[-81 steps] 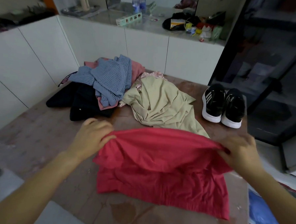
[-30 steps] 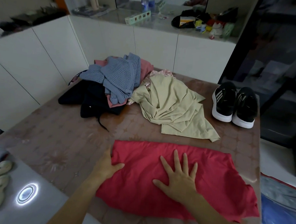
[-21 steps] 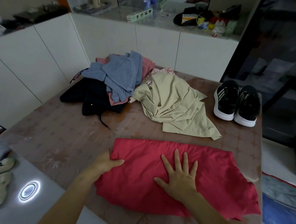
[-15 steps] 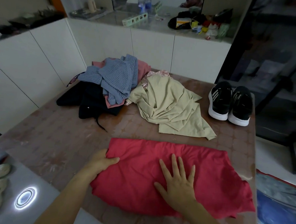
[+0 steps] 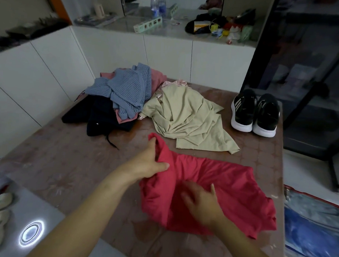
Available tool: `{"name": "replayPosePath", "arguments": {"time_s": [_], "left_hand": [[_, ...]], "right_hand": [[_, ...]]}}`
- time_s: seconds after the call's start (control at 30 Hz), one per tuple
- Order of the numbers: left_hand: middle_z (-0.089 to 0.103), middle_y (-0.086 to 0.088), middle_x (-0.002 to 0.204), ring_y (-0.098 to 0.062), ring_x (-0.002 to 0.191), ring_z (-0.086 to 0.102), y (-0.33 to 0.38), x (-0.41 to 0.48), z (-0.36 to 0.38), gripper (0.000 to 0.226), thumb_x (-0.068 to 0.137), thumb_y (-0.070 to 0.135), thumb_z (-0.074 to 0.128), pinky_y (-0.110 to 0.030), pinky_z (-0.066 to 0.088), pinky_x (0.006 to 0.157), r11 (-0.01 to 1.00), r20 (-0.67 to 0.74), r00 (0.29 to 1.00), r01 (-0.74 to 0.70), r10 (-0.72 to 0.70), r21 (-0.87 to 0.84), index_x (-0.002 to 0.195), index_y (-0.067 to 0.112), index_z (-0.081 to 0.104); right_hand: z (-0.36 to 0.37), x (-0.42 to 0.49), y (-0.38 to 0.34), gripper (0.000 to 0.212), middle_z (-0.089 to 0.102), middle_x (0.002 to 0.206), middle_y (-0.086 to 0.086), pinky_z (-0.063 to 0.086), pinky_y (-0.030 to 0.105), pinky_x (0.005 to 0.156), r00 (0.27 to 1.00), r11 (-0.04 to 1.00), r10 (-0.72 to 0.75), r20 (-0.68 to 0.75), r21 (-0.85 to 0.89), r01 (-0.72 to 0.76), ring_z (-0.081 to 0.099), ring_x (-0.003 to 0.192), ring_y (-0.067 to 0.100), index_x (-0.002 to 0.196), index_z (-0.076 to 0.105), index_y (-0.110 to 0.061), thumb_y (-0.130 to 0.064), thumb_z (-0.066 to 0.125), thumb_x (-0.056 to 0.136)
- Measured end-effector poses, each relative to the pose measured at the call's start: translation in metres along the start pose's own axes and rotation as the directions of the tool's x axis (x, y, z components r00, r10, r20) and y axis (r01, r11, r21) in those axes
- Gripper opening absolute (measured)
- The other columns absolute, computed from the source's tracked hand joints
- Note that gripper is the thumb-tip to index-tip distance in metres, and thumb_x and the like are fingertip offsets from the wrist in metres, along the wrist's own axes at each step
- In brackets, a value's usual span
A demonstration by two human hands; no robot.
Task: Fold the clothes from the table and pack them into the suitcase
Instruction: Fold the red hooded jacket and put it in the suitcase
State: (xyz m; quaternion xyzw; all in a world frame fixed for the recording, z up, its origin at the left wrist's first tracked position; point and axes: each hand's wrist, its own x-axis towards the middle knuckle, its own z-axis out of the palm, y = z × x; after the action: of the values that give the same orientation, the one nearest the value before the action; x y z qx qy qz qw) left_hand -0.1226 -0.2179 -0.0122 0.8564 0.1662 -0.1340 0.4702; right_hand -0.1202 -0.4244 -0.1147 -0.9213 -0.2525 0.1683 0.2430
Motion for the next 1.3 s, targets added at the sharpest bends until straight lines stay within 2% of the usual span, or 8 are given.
{"name": "replayPosePath", "arguments": {"time_s": [0.13, 0.2, 0.4, 0.57, 0.77, 0.93, 1.07, 1.3], "left_hand": [[0.06, -0.006, 0.125, -0.015, 0.103, 0.064, 0.023, -0.008, 0.053, 0.124, 0.064, 0.036, 0.074, -0.034, 0.051, 0.094, 0.995, -0.016, 0.995, -0.099, 0.099, 0.028, 0.145, 0.038, -0.02], [0.062, 0.0, 0.116, -0.006, 0.089, 0.065, 0.035, -0.017, 0.082, 0.127, 0.071, 0.022, 0.075, -0.018, 0.051, 0.081, 0.987, 0.027, 0.987, -0.158, 0.157, 0.035, 0.142, 0.038, -0.029], [0.028, 0.018, 0.141, -0.003, 0.117, 0.055, 0.035, -0.031, 0.113, 0.133, 0.07, 0.023, 0.083, -0.021, 0.045, 0.099, 0.96, 0.179, 0.952, -0.219, 0.25, -0.176, 0.139, 0.045, -0.029], [0.034, 0.007, 0.147, -0.001, 0.133, 0.034, 0.033, -0.024, 0.113, 0.063, 0.091, 0.04, 0.058, -0.037, 0.035, 0.111, 0.869, -0.231, 0.839, -0.462, 0.492, 0.176, 0.146, 0.027, 0.03], [-0.029, 0.004, 0.155, -0.034, 0.136, -0.036, 0.028, 0.015, 0.165, 0.088, 0.073, 0.079, 0.034, -0.071, -0.009, 0.103, 0.653, 0.098, 0.924, -0.334, 0.37, 0.68, 0.147, 0.047, -0.004], [-0.029, 0.001, 0.155, -0.04, 0.134, -0.036, 0.031, 0.037, 0.192, 0.098, 0.073, 0.08, 0.045, -0.076, -0.008, 0.102, 0.596, 0.154, 0.94, -0.315, 0.306, 0.738, 0.146, 0.045, -0.011], [-0.021, 0.0, 0.158, -0.042, 0.138, -0.03, 0.028, 0.046, 0.206, 0.109, 0.07, 0.08, 0.049, -0.075, -0.009, 0.1, 0.584, 0.191, 0.955, -0.289, 0.226, 0.759, 0.148, 0.037, -0.013], [-0.02, 0.0, 0.158, -0.041, 0.137, -0.029, 0.02, 0.055, 0.216, 0.111, 0.068, 0.082, 0.049, -0.076, -0.014, 0.097, 0.577, 0.203, 0.96, -0.28, 0.196, 0.767, 0.149, 0.035, -0.011]], "right_hand": [[-0.049, 0.001, -0.018, 0.02, 0.07, 0.092, -0.002, 0.047, 0.037, 0.091, 0.966, 0.599, 0.246, -0.083, 0.796, -0.084, 0.065, 0.092, 0.018, 0.092, 0.067, -0.02, -0.036, 0.055, 0.094], [-0.065, 0.003, -0.021, 0.024, 0.071, 0.083, 0.005, 0.053, 0.035, 0.077, 0.96, 0.467, 0.281, 0.002, 0.873, -0.139, 0.068, 0.082, 0.021, 0.089, 0.068, -0.01, -0.033, 0.064, 0.088], [-0.079, 0.002, 0.018, 0.016, 0.067, 0.073, 0.014, 0.048, 0.023, 0.046, 0.916, 0.499, 0.397, 0.06, 0.824, -0.27, 0.058, 0.05, 0.013, 0.091, 0.066, 0.002, -0.007, 0.073, 0.08], [-0.092, -0.003, 0.059, 0.014, 0.066, 0.071, 0.005, 0.048, 0.028, 0.059, 0.898, 0.69, 0.431, -0.086, 0.673, -0.267, 0.058, 0.061, 0.015, 0.074, 0.064, -0.011, -0.015, 0.076, 0.078], [-0.102, -0.004, 0.098, 0.031, 0.059, 0.097, -0.001, 0.041, 0.041, 0.091, 0.855, 0.89, 0.448, -0.261, 0.039, -0.455, 0.055, 0.101, 0.027, 0.077, 0.058, -0.025, -0.055, 0.062, 0.081], [-0.09, -0.015, 0.113, 0.076, 0.033, 0.149, 0.006, 0.014, 0.055, 0.112, 0.862, 0.891, 0.354, -0.363, -0.149, -0.428, 0.03, 0.135, 0.033, 0.14, 0.035, -0.034, -0.077, 0.033, 0.077], [-0.071, -0.02, 0.123, 0.077, -0.005, 0.16, -0.001, -0.003, 0.059, 0.113, 0.94, 0.908, 0.314, -0.133, -0.248, -0.338, -0.003, 0.145, 0.034, 0.143, 0.0, -0.057, -0.085, 0.003, 0.071], [-0.054, -0.013, 0.138, 0.071, -0.005, 0.16, 0.001, 0.001, 0.058, 0.114, 0.919, 0.888, 0.395, -0.012, -0.25, -0.385, 0.002, 0.146, 0.03, 0.138, -0.019, -0.057, -0.08, -0.002, 0.072]]}}
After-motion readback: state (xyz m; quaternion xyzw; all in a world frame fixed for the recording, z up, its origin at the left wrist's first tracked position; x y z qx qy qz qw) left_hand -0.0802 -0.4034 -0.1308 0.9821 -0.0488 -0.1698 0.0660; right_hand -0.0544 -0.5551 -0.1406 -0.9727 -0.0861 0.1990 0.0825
